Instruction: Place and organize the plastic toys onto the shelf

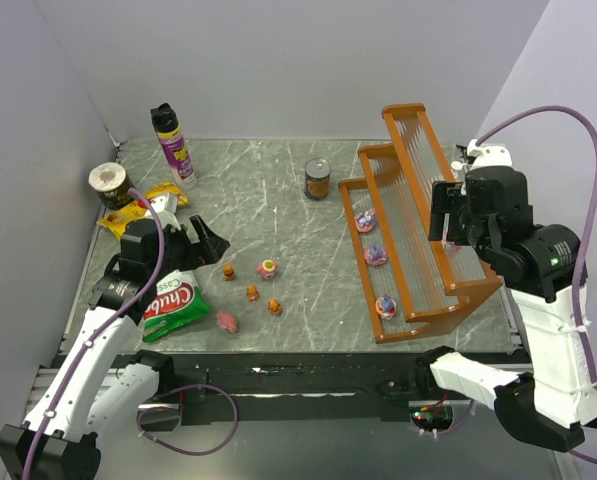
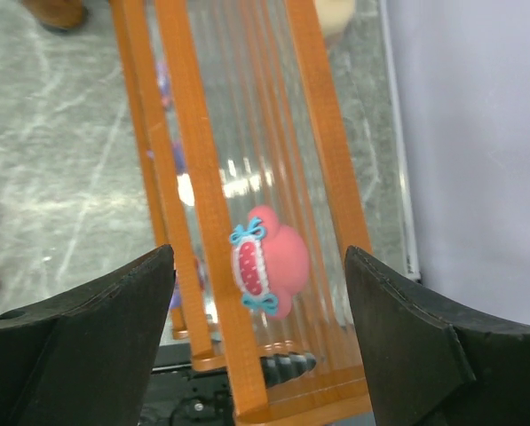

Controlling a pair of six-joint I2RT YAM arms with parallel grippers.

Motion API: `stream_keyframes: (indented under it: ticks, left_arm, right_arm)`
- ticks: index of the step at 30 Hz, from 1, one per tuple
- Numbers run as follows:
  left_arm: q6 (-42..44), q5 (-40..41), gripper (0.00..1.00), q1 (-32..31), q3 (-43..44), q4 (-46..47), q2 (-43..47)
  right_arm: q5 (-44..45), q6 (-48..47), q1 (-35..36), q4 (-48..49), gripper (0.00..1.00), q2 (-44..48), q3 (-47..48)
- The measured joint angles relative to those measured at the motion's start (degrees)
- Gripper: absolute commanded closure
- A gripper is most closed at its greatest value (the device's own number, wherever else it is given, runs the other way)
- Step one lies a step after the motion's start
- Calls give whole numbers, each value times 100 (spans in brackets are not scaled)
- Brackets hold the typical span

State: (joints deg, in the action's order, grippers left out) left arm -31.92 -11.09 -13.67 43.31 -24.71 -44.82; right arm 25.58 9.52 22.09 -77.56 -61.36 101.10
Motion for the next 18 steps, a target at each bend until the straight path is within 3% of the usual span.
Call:
stream_keyframes:
  ticks: [7, 18]
  left_arm:
    - [2, 96, 4, 0, 0, -2, 0]
    - [2, 219, 4, 11, 0, -2, 50]
  right_arm:
    - [-658, -52, 527, 170, 17, -79, 214]
    - [-636, -293, 3246, 1663, 16, -1436, 229]
